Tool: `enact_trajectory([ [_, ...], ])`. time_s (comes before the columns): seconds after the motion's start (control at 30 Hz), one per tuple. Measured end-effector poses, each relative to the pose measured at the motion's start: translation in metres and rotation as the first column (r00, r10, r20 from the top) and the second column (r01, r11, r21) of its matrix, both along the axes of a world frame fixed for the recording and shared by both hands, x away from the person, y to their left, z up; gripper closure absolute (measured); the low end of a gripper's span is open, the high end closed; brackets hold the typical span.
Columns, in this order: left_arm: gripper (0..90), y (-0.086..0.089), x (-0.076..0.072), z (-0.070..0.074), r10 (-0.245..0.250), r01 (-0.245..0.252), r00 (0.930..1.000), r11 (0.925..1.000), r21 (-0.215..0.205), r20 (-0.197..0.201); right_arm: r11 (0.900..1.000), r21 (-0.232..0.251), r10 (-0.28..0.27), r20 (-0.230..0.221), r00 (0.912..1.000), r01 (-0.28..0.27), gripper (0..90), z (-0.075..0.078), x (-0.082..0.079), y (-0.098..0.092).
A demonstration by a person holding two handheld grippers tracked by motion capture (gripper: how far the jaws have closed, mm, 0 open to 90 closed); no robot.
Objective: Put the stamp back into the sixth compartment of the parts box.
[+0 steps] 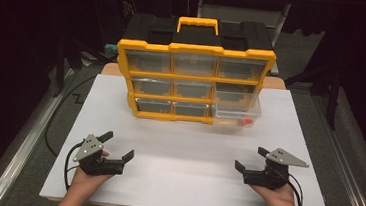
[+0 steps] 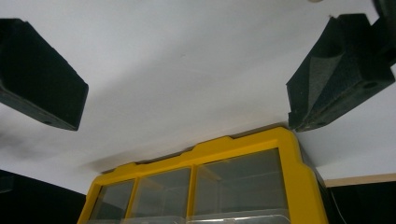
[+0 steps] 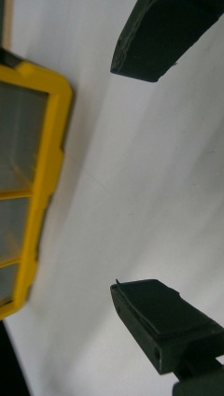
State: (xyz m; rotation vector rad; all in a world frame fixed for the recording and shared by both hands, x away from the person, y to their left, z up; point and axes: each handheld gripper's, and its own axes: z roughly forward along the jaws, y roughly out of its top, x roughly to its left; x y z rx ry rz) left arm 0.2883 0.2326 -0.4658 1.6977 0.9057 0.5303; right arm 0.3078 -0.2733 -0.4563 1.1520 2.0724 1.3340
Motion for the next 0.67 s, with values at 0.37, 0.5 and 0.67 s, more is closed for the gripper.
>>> enact_trajectory([
  [0.37, 0.4, 0.000, -0.005, 0.000, 0.020, -0.020, 0.9997, 0.9996, 0.018, 0.016, 0.994, 0.098, -0.059, 0.118, 0.9912, 0.048, 0.1, -0.002, -0.027, -0.026],
  [0.5, 0.3, -0.001, -0.006, -0.001, 0.022, -0.022, 0.9996, 0.9993, 0.030, 0.016, 0.996, 0.080, -0.059, 0.133, 0.9894, 0.049, 0.1, -0.001, -0.025, -0.026],
  [0.67, 0.3, -0.002, -0.007, -0.001, 0.016, -0.016, 0.9997, 0.9991, 0.040, 0.020, 0.996, 0.067, -0.067, 0.137, 0.9883, 0.058, 0.1, -0.002, -0.028, -0.025],
])
